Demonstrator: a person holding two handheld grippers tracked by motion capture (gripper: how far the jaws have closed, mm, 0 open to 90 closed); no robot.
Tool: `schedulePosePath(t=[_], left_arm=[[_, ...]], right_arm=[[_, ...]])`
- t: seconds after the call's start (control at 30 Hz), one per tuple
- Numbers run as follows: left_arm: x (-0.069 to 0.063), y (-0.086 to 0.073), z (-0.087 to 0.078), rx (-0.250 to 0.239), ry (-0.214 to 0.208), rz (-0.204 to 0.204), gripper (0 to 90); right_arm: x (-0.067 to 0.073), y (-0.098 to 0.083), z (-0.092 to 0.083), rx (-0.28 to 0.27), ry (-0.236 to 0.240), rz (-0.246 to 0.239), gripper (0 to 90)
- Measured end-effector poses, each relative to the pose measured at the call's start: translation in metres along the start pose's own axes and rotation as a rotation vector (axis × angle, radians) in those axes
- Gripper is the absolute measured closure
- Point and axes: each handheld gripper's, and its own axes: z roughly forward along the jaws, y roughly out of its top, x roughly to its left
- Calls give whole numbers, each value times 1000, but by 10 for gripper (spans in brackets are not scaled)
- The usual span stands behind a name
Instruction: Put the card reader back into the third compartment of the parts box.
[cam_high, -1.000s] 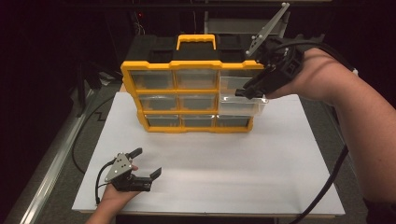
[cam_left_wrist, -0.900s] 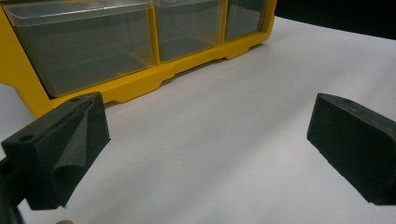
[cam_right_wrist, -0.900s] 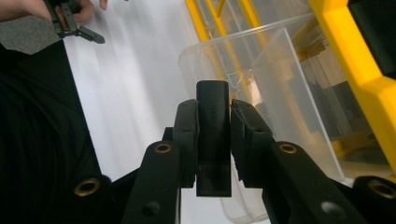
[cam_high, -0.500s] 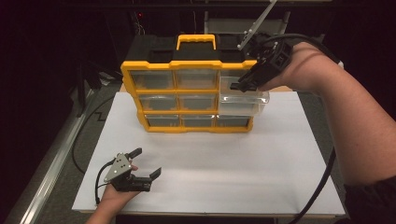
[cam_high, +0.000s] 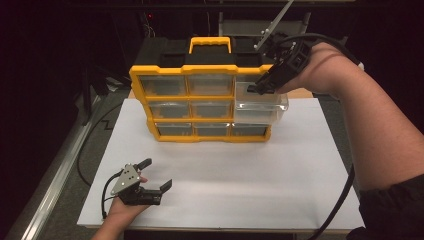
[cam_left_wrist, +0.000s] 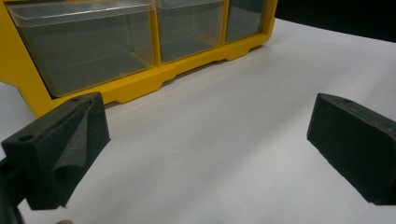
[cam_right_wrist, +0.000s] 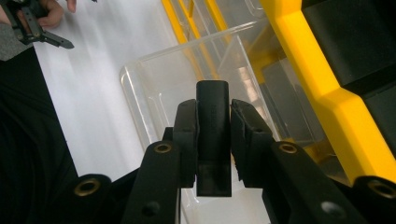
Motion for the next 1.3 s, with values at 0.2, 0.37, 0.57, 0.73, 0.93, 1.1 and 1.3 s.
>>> schedulePosePath(t=[0.2, 0.37, 0.57, 0.73, 0.93, 1.1, 1.3], left_arm=[[0, 0, 0, -2, 1, -1, 3], [0, 0, 1, -2, 1, -2, 3], [0, 0, 1, -1, 2, 0, 3], [0, 0, 0, -1, 1, 1, 3], [0, 0, 1, -3, 1, 1, 3], [0, 0, 1, -5, 1, 1, 3], [0, 0, 1, -1, 2, 0, 3]], right_arm=[[-2, -3, 9, 10, 5, 3, 746], [-3, -5, 15, 18, 13, 0, 746], [-3, -6, 17, 21, 14, 3, 745], [-4, -7, 16, 15, 4, 0, 745], [-4, -7, 14, 8, 0, 2, 744], [-6, -9, 8, -27, -9, 25, 507], [-3, -14, -10, -53, -41, 38, 366]])
